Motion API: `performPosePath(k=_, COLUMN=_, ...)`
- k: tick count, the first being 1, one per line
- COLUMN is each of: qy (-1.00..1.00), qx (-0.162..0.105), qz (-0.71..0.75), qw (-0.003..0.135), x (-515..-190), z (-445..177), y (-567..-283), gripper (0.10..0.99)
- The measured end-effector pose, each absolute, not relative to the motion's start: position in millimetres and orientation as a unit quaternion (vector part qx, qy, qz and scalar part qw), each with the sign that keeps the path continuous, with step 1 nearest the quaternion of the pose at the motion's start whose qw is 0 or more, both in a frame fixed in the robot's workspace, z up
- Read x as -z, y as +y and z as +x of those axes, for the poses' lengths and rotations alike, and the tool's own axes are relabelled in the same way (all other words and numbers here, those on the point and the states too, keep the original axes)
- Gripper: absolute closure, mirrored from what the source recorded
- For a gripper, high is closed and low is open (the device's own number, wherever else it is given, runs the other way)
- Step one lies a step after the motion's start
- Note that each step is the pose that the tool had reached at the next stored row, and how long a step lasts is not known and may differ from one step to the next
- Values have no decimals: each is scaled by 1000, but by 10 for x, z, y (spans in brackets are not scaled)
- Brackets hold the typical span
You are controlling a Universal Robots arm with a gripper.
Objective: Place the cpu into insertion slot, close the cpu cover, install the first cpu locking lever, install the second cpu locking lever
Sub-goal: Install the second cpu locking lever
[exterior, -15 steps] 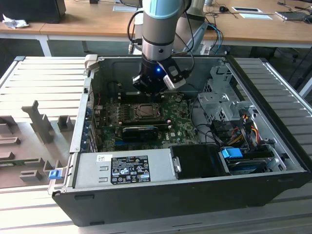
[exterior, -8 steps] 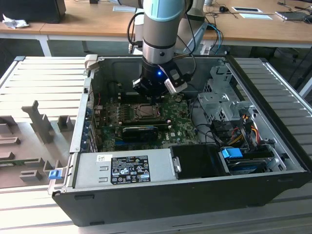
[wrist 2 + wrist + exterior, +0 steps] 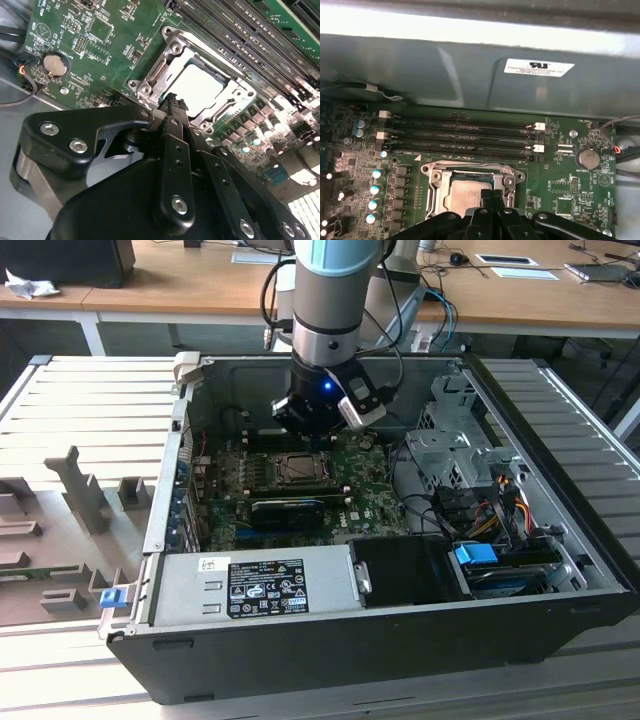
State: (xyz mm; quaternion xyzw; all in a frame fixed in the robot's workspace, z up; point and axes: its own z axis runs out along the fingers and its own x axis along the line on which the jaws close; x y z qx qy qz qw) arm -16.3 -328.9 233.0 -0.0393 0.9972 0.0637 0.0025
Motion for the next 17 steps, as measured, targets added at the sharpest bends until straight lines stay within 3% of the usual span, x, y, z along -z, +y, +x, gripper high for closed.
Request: performPosePath(k=17, qy=997, qx=-64, qz=-39, qw=2, x=-2422, z=-168, y=-3461, gripper=980)
